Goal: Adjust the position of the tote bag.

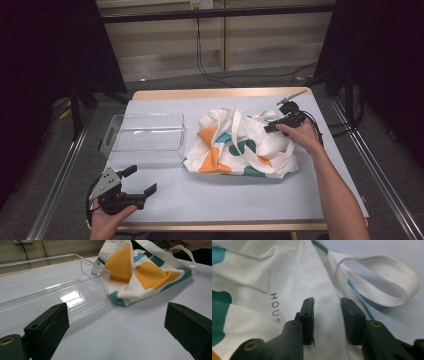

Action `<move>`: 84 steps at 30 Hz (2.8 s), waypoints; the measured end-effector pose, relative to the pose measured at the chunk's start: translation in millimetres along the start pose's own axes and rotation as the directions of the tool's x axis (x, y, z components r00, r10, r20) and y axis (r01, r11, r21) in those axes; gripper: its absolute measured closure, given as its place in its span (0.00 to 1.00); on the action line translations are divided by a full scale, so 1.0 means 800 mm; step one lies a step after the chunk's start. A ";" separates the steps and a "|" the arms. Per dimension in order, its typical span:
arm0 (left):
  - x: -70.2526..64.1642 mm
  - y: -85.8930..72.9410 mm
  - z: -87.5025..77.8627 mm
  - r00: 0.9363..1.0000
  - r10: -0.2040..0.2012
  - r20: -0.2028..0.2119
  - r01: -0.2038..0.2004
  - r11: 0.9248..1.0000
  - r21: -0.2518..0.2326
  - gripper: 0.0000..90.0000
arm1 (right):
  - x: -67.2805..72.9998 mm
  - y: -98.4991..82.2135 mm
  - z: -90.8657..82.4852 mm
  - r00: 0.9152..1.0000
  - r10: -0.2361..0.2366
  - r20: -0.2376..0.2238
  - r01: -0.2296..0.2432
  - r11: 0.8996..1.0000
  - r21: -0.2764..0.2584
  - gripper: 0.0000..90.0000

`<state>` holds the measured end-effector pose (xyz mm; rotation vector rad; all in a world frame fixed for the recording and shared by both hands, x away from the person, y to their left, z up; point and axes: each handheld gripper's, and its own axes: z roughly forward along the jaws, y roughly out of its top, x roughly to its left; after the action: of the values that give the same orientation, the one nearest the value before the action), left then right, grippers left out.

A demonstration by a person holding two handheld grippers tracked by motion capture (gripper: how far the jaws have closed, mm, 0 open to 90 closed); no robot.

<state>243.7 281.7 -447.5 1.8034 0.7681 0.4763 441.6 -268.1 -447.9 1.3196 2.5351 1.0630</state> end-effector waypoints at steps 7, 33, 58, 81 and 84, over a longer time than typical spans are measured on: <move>0.001 0.000 -0.002 1.000 -0.006 -0.002 0.006 1.000 -0.001 0.06 | 0.006 0.000 -0.005 0.999 -0.014 0.034 0.016 0.999 -0.035 0.84; -0.002 0.000 0.001 1.000 -0.004 0.000 0.004 1.000 0.009 0.06 | 0.040 -0.004 -0.048 0.995 -0.079 -0.066 0.066 0.982 -0.178 0.96; -0.004 0.000 0.002 1.000 -0.010 0.011 0.010 1.000 0.005 0.06 | 0.109 -0.047 -0.077 0.968 -0.166 -0.187 0.109 0.953 -0.281 0.97; -0.005 0.000 0.001 1.000 -0.008 0.018 0.007 1.000 0.007 0.07 | 0.145 -0.110 -0.046 0.949 -0.188 -0.252 0.132 0.966 -0.224 0.97; -0.006 0.001 0.002 1.000 -0.011 0.026 0.011 1.000 0.005 0.07 | 0.146 -0.118 -0.037 0.945 -0.184 -0.269 0.128 0.969 -0.211 0.97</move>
<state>241.2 277.0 -447.4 1.8054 0.7616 0.4437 293.0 -232.5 -457.8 0.9571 2.5954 1.5144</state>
